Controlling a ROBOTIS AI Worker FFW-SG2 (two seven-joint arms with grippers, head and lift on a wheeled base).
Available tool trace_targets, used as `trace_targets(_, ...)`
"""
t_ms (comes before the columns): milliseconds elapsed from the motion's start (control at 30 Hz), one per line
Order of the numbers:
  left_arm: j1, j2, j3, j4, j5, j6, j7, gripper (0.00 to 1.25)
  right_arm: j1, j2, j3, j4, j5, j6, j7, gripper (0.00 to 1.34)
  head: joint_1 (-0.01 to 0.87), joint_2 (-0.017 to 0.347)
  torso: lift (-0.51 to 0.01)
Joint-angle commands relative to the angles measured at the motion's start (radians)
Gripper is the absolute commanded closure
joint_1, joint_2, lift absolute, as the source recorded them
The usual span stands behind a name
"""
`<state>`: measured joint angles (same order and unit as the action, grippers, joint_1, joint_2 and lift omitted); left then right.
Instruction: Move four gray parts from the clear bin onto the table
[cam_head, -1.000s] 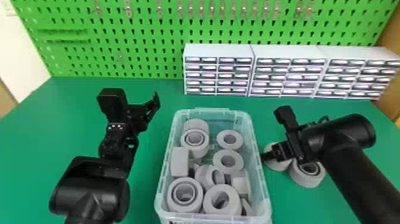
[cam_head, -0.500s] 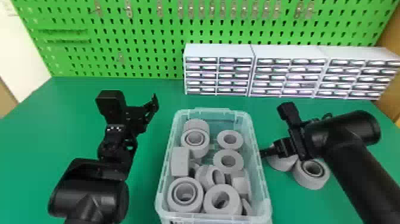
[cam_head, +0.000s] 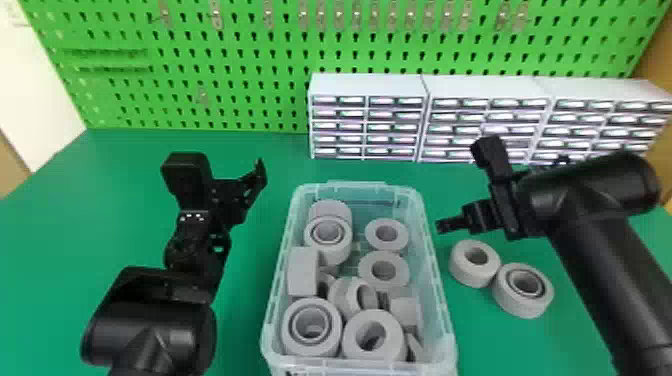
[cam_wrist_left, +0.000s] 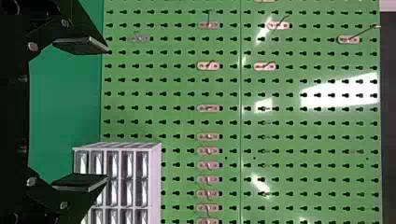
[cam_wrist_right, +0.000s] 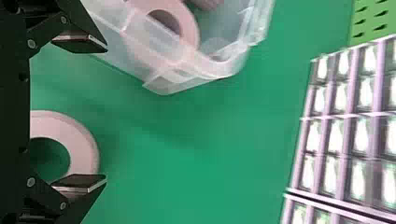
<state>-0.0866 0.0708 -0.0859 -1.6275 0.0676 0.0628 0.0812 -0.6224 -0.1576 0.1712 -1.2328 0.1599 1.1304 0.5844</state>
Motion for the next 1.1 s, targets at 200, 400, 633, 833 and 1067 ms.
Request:
trace_targets(200, 0.001, 0.001, 0.002, 0.0, 0.0, 0.0, 0.0, 0.29, -0.004, 0.001, -0.012, -0.154, -0.028, 0.069, 0.0, 0.29, 0.693, 0.072, -0.052)
trace_targets(400, 0.001, 0.001, 0.002, 0.0, 0.0, 0.0, 0.0, 0.29, -0.01, 0.001, 0.007, -0.197, -0.056, 0.084, 0.0, 0.3, 0.693, 0.072, -0.052)
trace_targets(633, 0.001, 0.001, 0.003, 0.0, 0.0, -0.001, 0.0, 0.29, -0.02, 0.001, 0.027, -0.24, -0.1, 0.109, 0.0, 0.3, 0.693, 0.072, -0.052)
trace_targets(833, 0.001, 0.001, 0.005, 0.0, 0.0, -0.003, 0.0, 0.29, -0.04, 0.001, 0.054, -0.281, -0.131, 0.15, 0.0, 0.3, 0.693, 0.072, -0.052)
trace_targets(1067, -0.002, 0.001, 0.003, -0.002, 0.0, -0.006, 0.0, 0.29, -0.06, 0.004, 0.096, -0.297, -0.177, 0.157, 0.0, 0.3, 0.693, 0.072, -0.052)
